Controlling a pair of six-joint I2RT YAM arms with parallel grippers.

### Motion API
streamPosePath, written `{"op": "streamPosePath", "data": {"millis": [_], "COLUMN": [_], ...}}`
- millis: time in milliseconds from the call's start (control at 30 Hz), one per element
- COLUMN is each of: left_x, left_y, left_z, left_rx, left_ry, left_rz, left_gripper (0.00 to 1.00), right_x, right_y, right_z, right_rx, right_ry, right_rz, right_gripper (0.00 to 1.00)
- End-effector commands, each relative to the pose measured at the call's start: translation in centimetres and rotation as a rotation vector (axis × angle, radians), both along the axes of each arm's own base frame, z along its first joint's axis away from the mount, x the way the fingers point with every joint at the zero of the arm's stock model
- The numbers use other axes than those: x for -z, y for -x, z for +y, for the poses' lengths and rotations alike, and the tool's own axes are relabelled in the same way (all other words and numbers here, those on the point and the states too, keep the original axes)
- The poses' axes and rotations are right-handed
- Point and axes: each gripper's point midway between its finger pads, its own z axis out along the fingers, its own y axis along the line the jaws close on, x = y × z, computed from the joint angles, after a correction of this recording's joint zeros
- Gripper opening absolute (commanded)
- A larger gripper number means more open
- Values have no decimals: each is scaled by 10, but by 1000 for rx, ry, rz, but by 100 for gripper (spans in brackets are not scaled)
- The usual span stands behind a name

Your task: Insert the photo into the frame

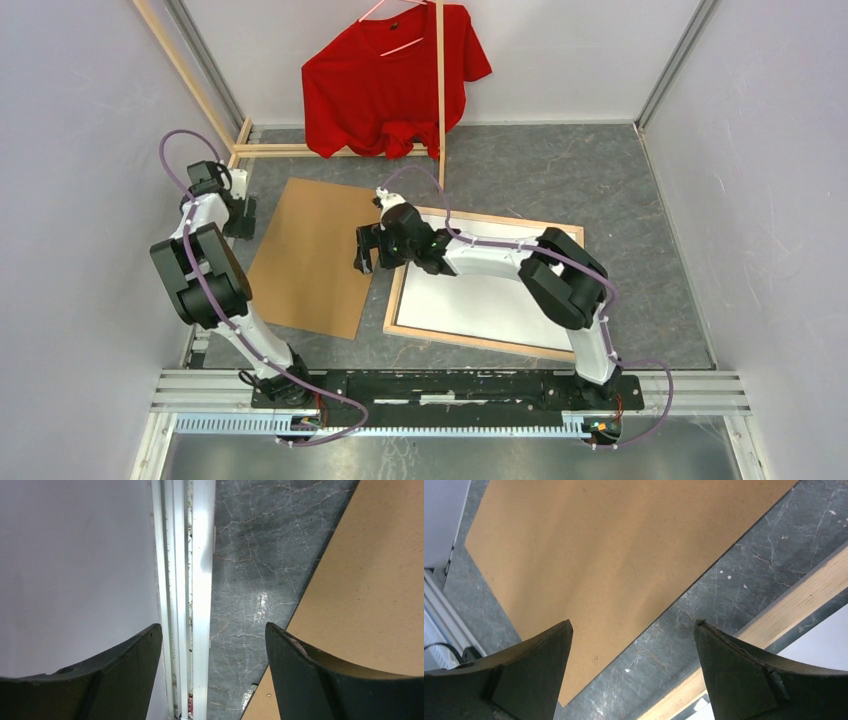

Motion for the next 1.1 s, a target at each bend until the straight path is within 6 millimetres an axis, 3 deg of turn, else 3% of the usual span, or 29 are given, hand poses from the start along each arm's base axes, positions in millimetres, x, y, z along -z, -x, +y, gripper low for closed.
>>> {"op": "streamPosePath", "data": {"millis": [0,267,500,700,867,1067], "left_x": [17,55,66,82,94,105], "left_y": [-2,-1,-3,2,12,28], "left_z": [2,-11,-14,-28,-58,-85], "left_rx": [-7,17,22,70,157,249], "left_ry": [9,76,77,106,192,315], "left_rz": [3,61,74,121,175,251], "left_gripper": [80,68,64,50,43,40], "right_x": [-15,21,36,49,46,2], "right_y": [-18,-19,-15,-10,-6,-11], "right_z": [14,19,28,38,57,77], "right_rx": [104,186,253,273,272,266], "right_ry": [-37,24,78,39,-74,-320], "right_rz": [19,110,144,208,282,310], "right_gripper": [98,98,98,98,98,98]}}
